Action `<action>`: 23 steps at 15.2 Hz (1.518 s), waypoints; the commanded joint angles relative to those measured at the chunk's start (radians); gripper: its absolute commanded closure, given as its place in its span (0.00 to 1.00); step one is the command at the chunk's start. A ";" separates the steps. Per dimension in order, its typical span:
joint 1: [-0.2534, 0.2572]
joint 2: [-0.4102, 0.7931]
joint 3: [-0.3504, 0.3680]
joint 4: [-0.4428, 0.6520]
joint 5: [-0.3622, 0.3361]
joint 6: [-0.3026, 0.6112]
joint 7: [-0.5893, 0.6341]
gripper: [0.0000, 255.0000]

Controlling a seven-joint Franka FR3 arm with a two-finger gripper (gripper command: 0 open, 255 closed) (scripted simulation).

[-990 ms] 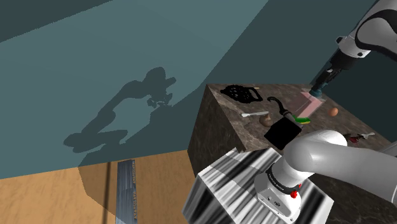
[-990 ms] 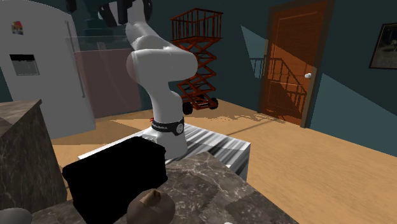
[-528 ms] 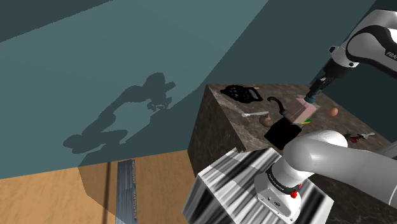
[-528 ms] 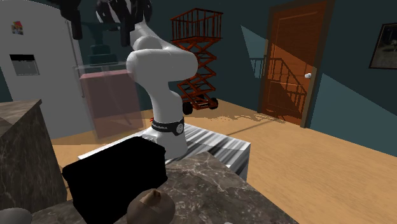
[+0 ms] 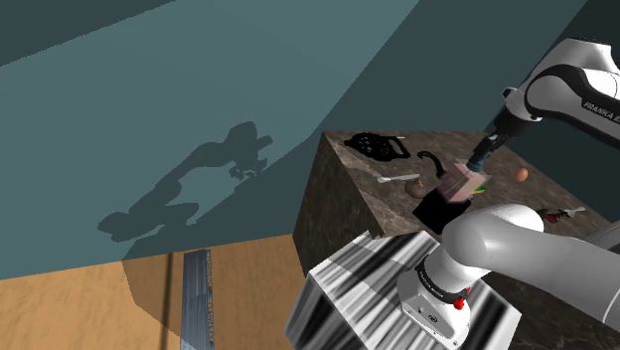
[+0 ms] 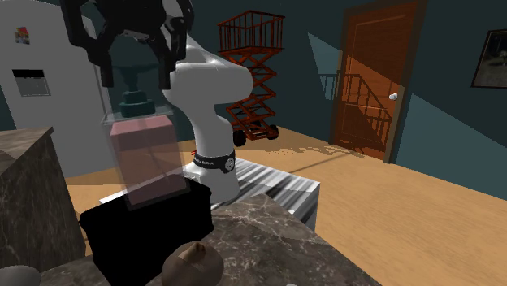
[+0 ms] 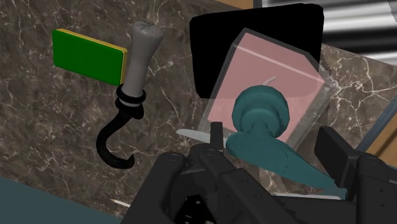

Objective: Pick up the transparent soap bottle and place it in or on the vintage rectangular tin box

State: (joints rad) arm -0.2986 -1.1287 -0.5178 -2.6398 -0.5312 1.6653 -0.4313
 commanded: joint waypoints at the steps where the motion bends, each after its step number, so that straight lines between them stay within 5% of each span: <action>1: -0.005 -0.004 -0.011 -0.022 -0.011 0.019 0.002 1.00; 8: -0.005 -0.004 -0.011 -0.022 -0.011 0.019 0.002 1.00; 9: -0.005 -0.004 -0.011 -0.022 -0.011 0.019 0.002 0.00; 23: 0.015 0.011 0.053 0.099 0.047 -0.089 -0.008 0.00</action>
State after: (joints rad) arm -0.2833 -1.1176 -0.4655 -2.5418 -0.4843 1.5768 -0.4389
